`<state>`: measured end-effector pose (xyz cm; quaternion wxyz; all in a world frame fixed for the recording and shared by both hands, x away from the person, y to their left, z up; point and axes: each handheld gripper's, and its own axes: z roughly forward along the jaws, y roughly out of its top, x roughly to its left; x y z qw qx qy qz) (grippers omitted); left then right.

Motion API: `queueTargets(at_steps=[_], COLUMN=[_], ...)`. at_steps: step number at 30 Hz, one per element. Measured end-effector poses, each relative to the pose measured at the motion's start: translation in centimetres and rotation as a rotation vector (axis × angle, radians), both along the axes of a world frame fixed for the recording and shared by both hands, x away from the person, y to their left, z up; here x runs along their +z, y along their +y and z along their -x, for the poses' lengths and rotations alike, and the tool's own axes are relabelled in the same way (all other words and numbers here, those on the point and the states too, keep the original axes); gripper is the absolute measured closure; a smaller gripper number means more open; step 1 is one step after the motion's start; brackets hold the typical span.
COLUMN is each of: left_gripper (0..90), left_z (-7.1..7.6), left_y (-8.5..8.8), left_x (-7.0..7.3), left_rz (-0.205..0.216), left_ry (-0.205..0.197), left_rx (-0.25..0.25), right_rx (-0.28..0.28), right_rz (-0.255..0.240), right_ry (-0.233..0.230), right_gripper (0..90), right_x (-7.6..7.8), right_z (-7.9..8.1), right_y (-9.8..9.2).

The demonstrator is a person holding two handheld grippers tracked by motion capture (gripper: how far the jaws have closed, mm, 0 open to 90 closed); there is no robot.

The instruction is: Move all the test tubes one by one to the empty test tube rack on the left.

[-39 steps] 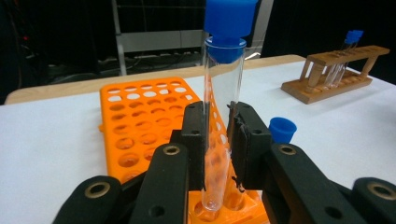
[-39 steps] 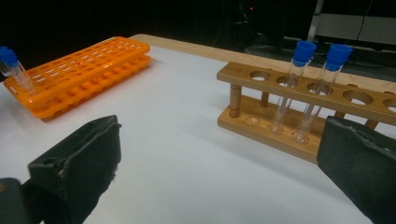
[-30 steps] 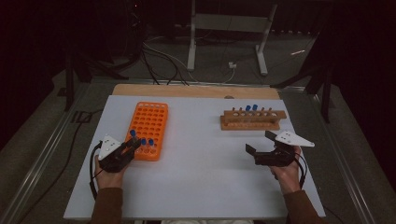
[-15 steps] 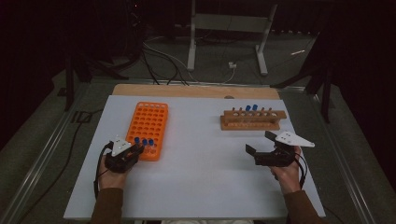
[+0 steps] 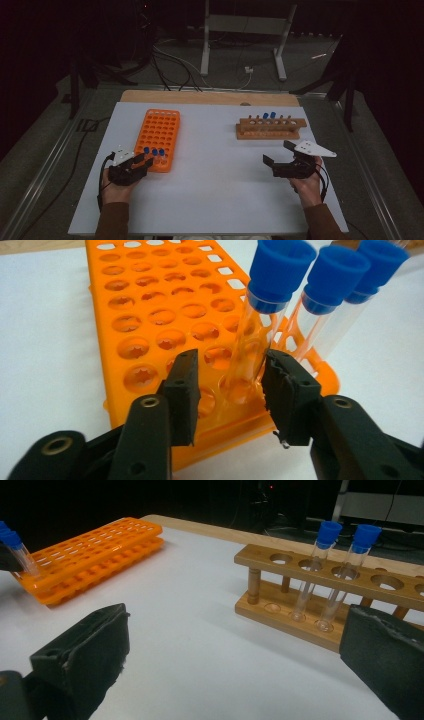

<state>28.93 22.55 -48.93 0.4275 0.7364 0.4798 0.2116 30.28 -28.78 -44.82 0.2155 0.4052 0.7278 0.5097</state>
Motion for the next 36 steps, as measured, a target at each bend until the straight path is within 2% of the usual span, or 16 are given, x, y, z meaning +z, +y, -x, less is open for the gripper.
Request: queueTargets(at_steps=[2,5,9,15,17,19,22,30,36], left_gripper=[56.6,47.8,37.5,18.1,16.4,10.9,2.5,0.7,0.7], left_z=[0.3,0.6,1.1,1.6,1.8,1.9,2.0,2.1,2.2], left_y=[0.3,0.4,0.2,-0.8,-1.1,-1.6,-2.2,-2.6,-2.6], left_x=[0.3,0.6,1.0,1.6,1.8,2.0,2.0,2.1,2.0], left_rz=[0.039,0.091,0.120,0.114,0.117,0.113,0.090,0.076,0.078], left_ry=[-0.008,-0.024,-0.052,-0.081,-0.095,-0.102,-0.111,-0.133,-0.136], left_rx=[-0.008,-0.023,-0.050,-0.042,-0.048,-0.051,-0.054,-0.050,-0.047], right_rx=[-0.002,-0.006,-0.015,-0.030,-0.046,-0.065,-0.083,-0.107,-0.128], right_rz=[0.000,0.006,0.011,0.033,0.049,0.069,0.071,0.055,0.085], right_ry=[0.000,0.001,0.003,0.017,0.028,0.047,0.056,0.082,0.107], right_gripper=[0.0,0.0,0.0,0.0,0.0,0.0,1.8,5.4,7.8], right_x=[0.0,0.1,0.4,1.1,1.4,1.7,1.9,2.6,2.6], right_z=[0.0,-0.1,-0.3,-1.0,-1.4,-2.0,-2.9,-5.3,-7.2], right_y=[0.0,-0.1,-0.2,-0.5,-0.6,-0.7,-0.8,-1.3,-1.3])
